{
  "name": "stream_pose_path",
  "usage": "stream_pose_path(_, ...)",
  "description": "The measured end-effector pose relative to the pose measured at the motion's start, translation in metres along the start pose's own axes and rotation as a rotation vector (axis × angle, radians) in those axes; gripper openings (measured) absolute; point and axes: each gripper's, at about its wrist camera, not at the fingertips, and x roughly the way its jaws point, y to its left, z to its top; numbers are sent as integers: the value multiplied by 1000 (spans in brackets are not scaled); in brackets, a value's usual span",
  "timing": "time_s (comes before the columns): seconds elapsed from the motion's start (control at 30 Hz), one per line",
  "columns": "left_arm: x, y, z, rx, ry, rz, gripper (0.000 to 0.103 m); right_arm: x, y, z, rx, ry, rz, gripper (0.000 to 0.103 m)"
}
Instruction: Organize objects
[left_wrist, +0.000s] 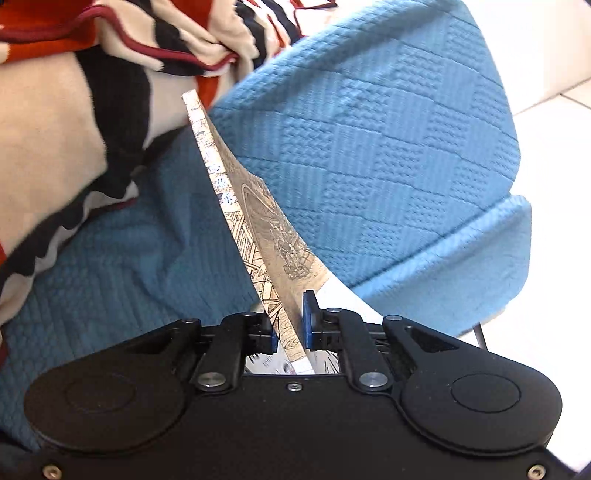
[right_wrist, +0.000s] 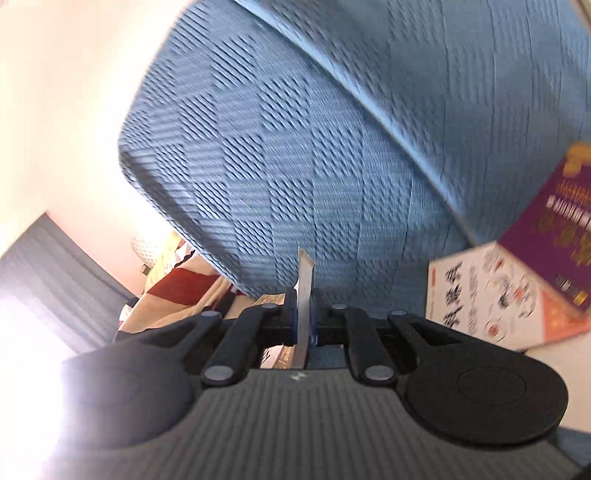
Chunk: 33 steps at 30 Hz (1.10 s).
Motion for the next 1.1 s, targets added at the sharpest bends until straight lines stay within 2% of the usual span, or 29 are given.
stream_pose_path(0.23,-15,-27,-22,56,47,-18,11,-55,11,-4,-54,-56,-61,10)
stream_pose_path(0.47,-8,-25,-54,81,100,9,11,-86,0,-24,-104,-65,-132,10)
stream_pose_path(0.77,20,10,-87,79,179,84,12,-83,-30,-58,-119,4,-218,10)
stream_pose_path(1.1,53,54,-99,67,264,143,11,-72,-46,-95,-190,62,-287,11)
